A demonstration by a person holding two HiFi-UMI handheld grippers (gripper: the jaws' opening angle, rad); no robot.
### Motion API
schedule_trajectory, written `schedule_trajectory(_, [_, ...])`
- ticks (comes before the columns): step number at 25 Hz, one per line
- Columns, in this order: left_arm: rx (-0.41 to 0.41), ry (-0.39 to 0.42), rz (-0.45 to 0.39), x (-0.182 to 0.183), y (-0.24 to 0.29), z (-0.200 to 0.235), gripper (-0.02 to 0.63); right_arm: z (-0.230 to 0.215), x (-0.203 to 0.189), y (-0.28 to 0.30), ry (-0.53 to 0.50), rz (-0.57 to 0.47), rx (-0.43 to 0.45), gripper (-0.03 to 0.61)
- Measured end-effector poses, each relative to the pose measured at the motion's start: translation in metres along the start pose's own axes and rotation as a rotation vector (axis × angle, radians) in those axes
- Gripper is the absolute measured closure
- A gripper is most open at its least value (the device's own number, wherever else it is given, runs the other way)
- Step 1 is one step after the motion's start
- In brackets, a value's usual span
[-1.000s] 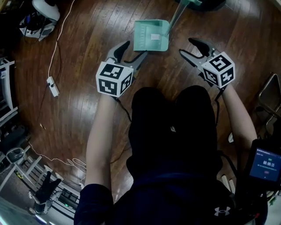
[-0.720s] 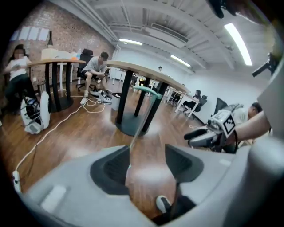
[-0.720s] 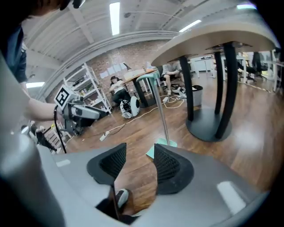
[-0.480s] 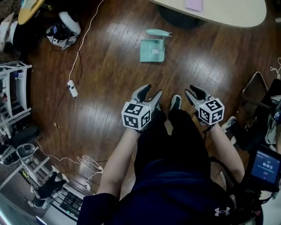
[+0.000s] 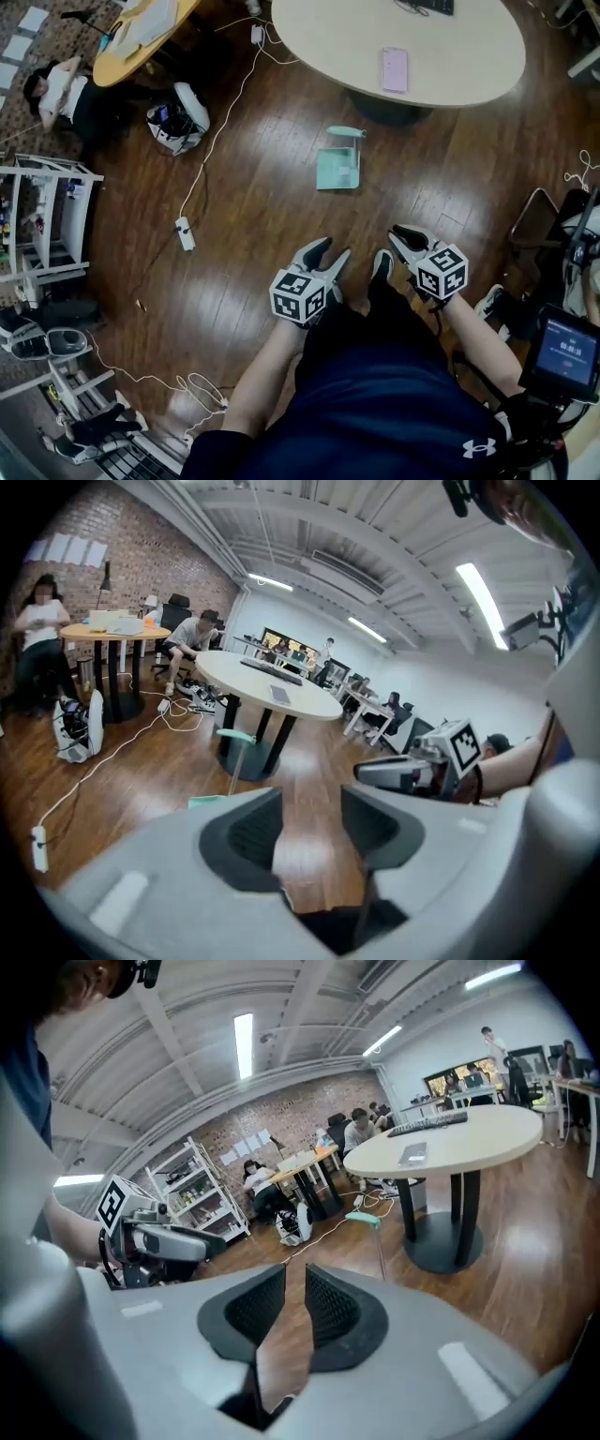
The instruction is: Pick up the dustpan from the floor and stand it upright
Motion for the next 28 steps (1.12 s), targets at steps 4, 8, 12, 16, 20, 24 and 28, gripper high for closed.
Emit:
schedule_trajectory(4, [-0.028,0.005,-0.026,-0.007,-0.024,-0.004,0.414,0.011,0.015,-0.020,-0.012,-0.052,-0.062,0.508])
schedule_trajectory(8, [-0.088,0.040,-0.043,-0.013,-0.060,-0.011,0.419,0.024,-0.006,-0.025,0.026,0.010,-0.148,0.543])
schedule_trajectory(12, [-0.115,0.053,-0.127,-0.021,-0.116,-0.012,0.431,0.066,-0.020,-0.032,0.092,-0.003,-0.176,0.566])
schedule_trajectory(16, [-0.116,0.028,-0.199,-0.035,-0.170,0.004,0.457,0.129,-0.022,-0.030,0.013,-0.013,-0.165,0.568])
schedule_trajectory(20, [-0.144,0.003,-0.206,-0.052,-0.200,0.012,0.491,0.182,-0.024,-0.031,0.062,-0.018,-0.088,0.568])
schedule_trajectory(24, [-0.163,0.025,-0.204,-0.051,-0.211,-0.004,0.500,0.202,-0.019,-0.042,0.100,-0.045,-0.065,0.568])
schedule_trajectory(28, [-0.171,0.050,-0.208,-0.050,-0.212,-0.028,0.502,0.211,-0.018,-0.054,0.073,-0.080,-0.020,0.568])
Point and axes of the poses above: the fingertips, and each gripper's own axes: y forward along the fingers, z to its left, x out of its top, the point moved 4 cm from there along -y, backward along the fingers, and after that the axes turned 5 degrees about -x, right-handed, at the moved point
